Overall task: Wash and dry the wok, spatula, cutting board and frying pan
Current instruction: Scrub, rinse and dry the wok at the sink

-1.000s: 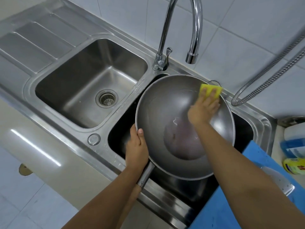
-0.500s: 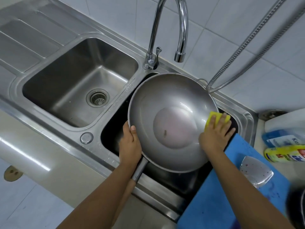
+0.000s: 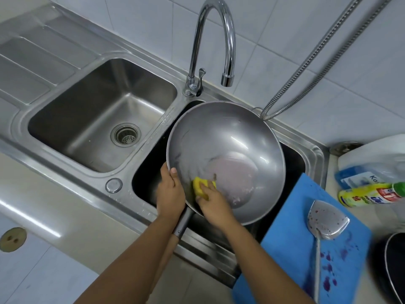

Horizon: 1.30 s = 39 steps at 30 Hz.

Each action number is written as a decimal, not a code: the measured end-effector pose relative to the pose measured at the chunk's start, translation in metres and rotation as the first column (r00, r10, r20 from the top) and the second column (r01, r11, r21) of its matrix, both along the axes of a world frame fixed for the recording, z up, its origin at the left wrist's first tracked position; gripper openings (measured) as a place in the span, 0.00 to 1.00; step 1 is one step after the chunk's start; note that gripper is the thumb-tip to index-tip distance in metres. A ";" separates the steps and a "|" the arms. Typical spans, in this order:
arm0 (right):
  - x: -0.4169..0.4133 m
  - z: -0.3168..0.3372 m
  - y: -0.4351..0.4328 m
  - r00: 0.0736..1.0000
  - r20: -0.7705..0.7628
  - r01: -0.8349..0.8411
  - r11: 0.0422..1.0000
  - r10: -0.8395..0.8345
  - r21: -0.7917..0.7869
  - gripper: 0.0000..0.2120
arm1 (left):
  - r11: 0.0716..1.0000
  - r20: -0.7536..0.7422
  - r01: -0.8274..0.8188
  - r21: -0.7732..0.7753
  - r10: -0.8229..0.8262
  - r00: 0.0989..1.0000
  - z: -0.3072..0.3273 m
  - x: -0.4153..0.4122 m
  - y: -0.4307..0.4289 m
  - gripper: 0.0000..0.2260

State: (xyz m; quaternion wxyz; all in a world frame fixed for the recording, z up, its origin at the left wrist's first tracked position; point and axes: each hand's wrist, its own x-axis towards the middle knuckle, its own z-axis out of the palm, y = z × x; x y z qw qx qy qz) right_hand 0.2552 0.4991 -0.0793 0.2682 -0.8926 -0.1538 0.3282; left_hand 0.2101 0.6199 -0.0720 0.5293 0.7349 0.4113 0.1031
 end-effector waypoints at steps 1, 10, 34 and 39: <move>0.006 -0.001 -0.013 0.999 -0.001 -0.045 0.997 0.045 -0.069 0.25 | 1.000 -0.004 0.000 -0.010 -0.001 1.000 -0.001 0.000 0.000 0.18; -0.019 0.015 -0.024 0.996 0.078 0.041 0.992 -0.032 -0.119 0.21 | 1.000 0.033 -0.002 0.006 0.002 0.999 -0.004 0.000 0.000 0.18; 0.004 0.035 -0.101 0.941 0.286 -0.004 0.851 0.181 -0.525 0.12 | 0.999 0.008 0.032 -0.014 -0.032 0.999 0.004 -0.003 0.000 0.18; 0.092 0.031 -0.110 0.819 0.397 0.036 0.653 0.414 -0.756 0.14 | 0.999 0.004 0.043 -0.031 -0.043 0.999 0.001 -0.003 0.001 0.19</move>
